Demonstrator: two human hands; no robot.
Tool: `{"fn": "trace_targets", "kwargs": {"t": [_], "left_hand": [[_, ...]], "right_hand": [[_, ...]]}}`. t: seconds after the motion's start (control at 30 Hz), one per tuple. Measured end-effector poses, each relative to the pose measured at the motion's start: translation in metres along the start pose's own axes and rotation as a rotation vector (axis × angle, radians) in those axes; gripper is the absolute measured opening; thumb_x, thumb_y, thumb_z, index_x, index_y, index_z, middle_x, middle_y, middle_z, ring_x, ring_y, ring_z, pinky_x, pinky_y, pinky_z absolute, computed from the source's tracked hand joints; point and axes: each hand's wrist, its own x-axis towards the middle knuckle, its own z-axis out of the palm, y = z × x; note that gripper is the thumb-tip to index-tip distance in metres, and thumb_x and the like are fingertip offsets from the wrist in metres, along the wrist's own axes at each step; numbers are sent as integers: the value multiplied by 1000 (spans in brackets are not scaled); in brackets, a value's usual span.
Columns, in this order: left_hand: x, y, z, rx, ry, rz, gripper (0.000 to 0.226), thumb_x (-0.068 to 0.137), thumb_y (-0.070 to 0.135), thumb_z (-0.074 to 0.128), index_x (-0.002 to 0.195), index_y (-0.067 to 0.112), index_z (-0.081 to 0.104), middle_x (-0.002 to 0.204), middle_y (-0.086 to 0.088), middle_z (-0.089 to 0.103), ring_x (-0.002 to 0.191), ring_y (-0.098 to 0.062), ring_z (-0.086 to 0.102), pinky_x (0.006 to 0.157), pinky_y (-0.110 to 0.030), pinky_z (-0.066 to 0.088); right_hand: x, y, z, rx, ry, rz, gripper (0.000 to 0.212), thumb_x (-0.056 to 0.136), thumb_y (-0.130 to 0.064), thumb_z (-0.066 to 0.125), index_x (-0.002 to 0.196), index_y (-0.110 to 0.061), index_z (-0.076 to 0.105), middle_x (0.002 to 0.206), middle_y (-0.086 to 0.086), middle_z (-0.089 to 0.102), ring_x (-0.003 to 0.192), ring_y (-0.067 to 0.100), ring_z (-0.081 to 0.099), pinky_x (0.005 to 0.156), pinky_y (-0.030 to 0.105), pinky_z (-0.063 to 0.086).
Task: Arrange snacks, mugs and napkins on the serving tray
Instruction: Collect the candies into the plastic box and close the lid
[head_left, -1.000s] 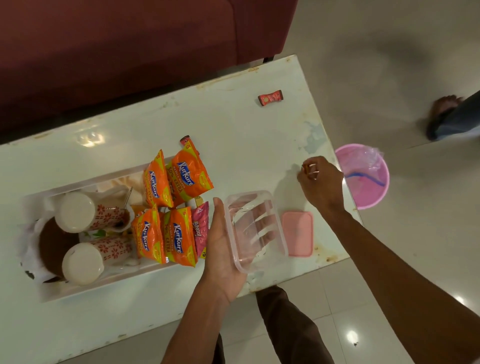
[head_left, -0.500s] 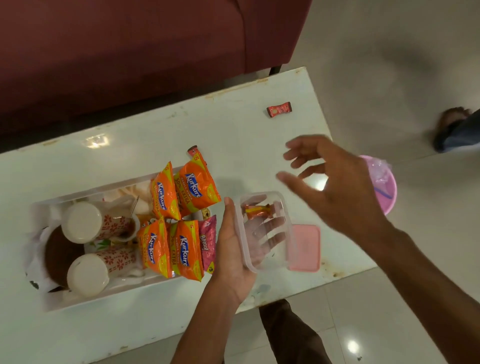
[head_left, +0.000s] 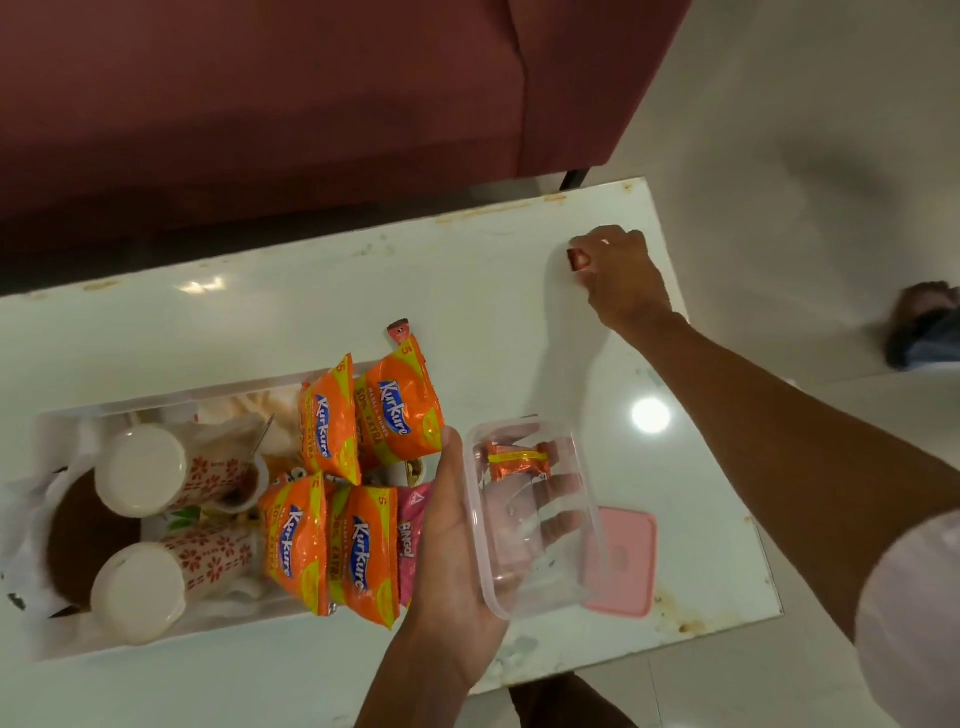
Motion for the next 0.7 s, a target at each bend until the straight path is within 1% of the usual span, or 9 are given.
{"fn": "trace_targets", "kwargs": {"t": [0.07,0.13,0.2,0.27,0.33,0.43,0.53,0.63,0.7], "left_hand": [[0,1,-2,-5,40,12,55,96,53,39,108,15,77,103,-10,78,90,-27,75,74,-46,61],[-1,3,-2,-29,30,31,59,95,57,38,116,14,73,110,-12,75,93,-28,73,79,-46,61],[-2,8,-2,-27,27,82,59,94,58,40,121,15,71,118,-14,73,97,-29,73,80,-44,61],[-1,11,-1,-2,36,120,58,98,56,39,127,14,66,124,-16,71,101,-29,73,78,-41,60],[1,15,1,30,73,155,58,100,55,37,131,13,62,123,-16,71,102,-28,73,79,-41,59],[1,17,7,63,155,174,60,99,56,38,130,11,62,117,-15,73,104,-29,71,85,-43,57],[-2,14,9,71,199,157,53,95,58,46,120,19,72,111,-10,77,98,-26,75,78,-37,60],[-5,11,8,72,215,174,44,91,58,50,108,26,76,101,-5,80,90,-22,78,71,-33,63],[-6,11,9,102,195,190,44,94,57,47,105,27,78,99,-4,80,89,-21,78,69,-31,63]], "right_hand": [[-4,-3,2,-81,43,25,26,91,-5,60,116,-10,63,116,12,61,107,28,51,76,35,50],[-14,-9,-7,6,26,42,19,91,-11,63,110,-7,67,107,12,66,101,27,56,79,35,51],[-34,-29,-33,339,15,70,21,87,-20,70,103,-8,70,101,6,71,91,19,63,78,23,52],[-65,-57,-77,699,11,76,26,80,-30,76,99,-13,70,94,-4,73,80,8,67,70,11,52],[-102,-84,-123,883,-100,-53,29,74,-39,78,94,-21,68,88,-9,72,78,11,69,64,14,54],[-150,-114,-161,650,-305,-343,21,72,-46,75,86,-33,67,80,-16,70,71,3,66,59,8,49],[-174,-127,-152,267,-301,-523,27,63,-27,87,86,-29,71,72,-14,67,61,4,60,53,11,43],[-187,-131,-136,55,-317,-585,39,55,-15,91,89,-20,73,78,-3,71,66,16,64,50,22,51],[-191,-132,-134,50,-342,-548,38,58,-19,91,92,-19,74,82,-2,73,68,16,66,54,21,51]]}}
